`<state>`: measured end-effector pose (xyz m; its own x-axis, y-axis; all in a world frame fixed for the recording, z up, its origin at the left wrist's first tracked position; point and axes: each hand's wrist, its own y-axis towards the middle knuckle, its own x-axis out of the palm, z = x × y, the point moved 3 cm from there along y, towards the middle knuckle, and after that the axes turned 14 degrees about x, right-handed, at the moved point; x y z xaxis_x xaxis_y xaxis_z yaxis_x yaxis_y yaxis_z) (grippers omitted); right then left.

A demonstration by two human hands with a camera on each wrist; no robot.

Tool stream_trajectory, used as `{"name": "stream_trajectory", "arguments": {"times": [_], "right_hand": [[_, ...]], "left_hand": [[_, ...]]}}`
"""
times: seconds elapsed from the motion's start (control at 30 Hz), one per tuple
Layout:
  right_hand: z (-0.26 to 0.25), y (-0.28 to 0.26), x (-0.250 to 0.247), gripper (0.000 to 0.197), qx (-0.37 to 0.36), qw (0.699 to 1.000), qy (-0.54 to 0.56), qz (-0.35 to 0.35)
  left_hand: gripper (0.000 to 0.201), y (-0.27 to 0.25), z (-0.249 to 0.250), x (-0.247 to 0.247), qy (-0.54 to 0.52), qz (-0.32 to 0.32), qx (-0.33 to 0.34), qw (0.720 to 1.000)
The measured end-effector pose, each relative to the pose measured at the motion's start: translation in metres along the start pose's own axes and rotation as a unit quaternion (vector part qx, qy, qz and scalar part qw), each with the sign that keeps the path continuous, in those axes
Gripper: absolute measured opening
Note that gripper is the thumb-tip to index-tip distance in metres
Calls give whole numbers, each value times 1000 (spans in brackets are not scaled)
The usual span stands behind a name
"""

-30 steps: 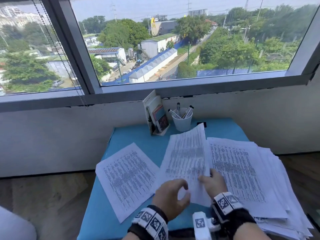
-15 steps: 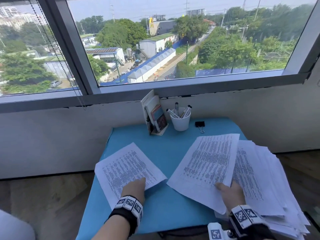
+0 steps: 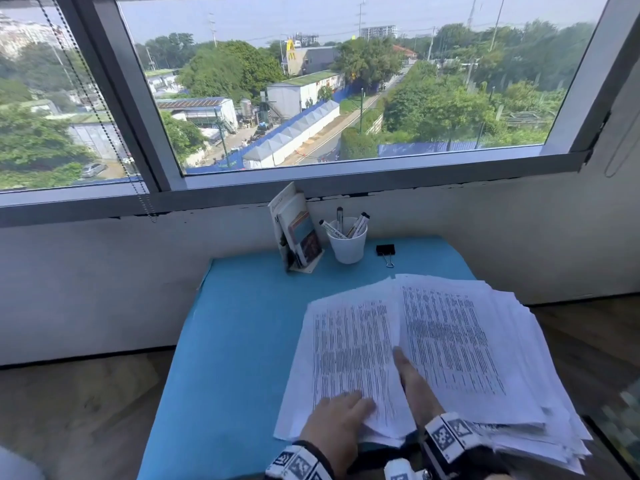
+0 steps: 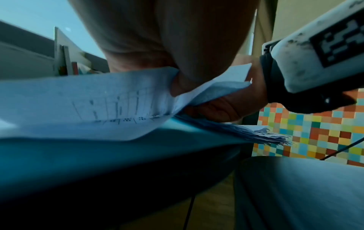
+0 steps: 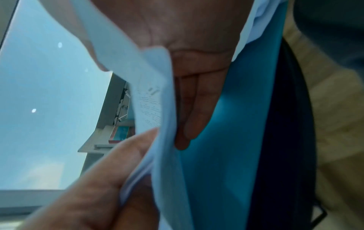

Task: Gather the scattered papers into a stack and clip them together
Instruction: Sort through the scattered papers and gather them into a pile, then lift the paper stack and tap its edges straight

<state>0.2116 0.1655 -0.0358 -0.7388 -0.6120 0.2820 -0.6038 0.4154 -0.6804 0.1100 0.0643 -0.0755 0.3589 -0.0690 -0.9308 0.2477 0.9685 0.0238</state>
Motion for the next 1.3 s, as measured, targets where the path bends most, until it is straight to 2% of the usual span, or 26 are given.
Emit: {"name": "stream_trajectory", "arguments": {"times": [0.07, 0.1, 0.17, 0.2, 0.23, 0.3, 0.4, 0.5, 0.6, 0.67, 0.8, 0.87, 0.93, 1.03, 1.1, 1.17, 1.23, 1.3], "right_hand": [[6, 6, -7, 45, 5, 997, -64, 49], [5, 5, -9, 36, -15, 986, -127, 110], [-3, 2, -17, 17, -51, 954, -220, 195], [-12, -3, -19, 13, -62, 947, -236, 210], [-24, -9, -25, 12, -77, 944, -238, 217], [-51, -23, -49, 15, -104, 944, -197, 245], [-85, -37, -113, 22, -106, 924, -175, 322], [-90, -40, -164, 22, -46, 893, -241, 377], [-71, -37, -183, 24, 31, 823, -383, 419], [-54, -31, -190, 42, 79, 808, -392, 433], [-50, -30, -215, 78, 66, 806, -333, 485], [-58, -41, -241, 91, 72, 811, -277, 510], [-62, -52, -272, 96, 109, 832, -237, 489], [-51, -51, -300, 106, 194, 850, -247, 423], [-45, -40, -300, 99, 204, 870, -248, 375], [-47, -30, -291, 88, 196, 885, -227, 357], [-52, -22, -279, 83, 192, 885, -211, 368], [-53, -15, -269, 75, 187, 878, -199, 394]], "left_hand": [[32, 0, -1, 6, 26, 26, 7, 999], [32, -1, 0, 4, 24, 39, 3, 999], [40, -5, 4, -7, 8, 56, 17, 998], [45, -4, 5, -15, 16, 73, 16, 997], [51, -6, 5, -23, 5, 89, 12, 996], [63, -7, 0, -36, -9, 166, 9, 986], [55, 5, -14, -49, 22, 220, -39, 975], [58, 33, -24, -59, 18, 195, -123, 973], [51, 61, -37, -54, -47, 135, -213, 967], [55, 81, -39, -44, -80, 79, -265, 958], [76, 112, -38, -37, -59, -2, -341, 938], [84, 123, -49, -48, -47, 5, -372, 927], [88, 134, -61, -58, -66, 1, -393, 917], [84, 153, -53, -55, -122, -83, -392, 908], [89, 166, -35, -48, -140, -136, -377, 905], [91, 183, -22, -36, -167, -124, -362, 908], [92, 197, -7, -28, -191, -105, -349, 911], [89, 208, 7, -22, -216, -92, -361, 902]]}}
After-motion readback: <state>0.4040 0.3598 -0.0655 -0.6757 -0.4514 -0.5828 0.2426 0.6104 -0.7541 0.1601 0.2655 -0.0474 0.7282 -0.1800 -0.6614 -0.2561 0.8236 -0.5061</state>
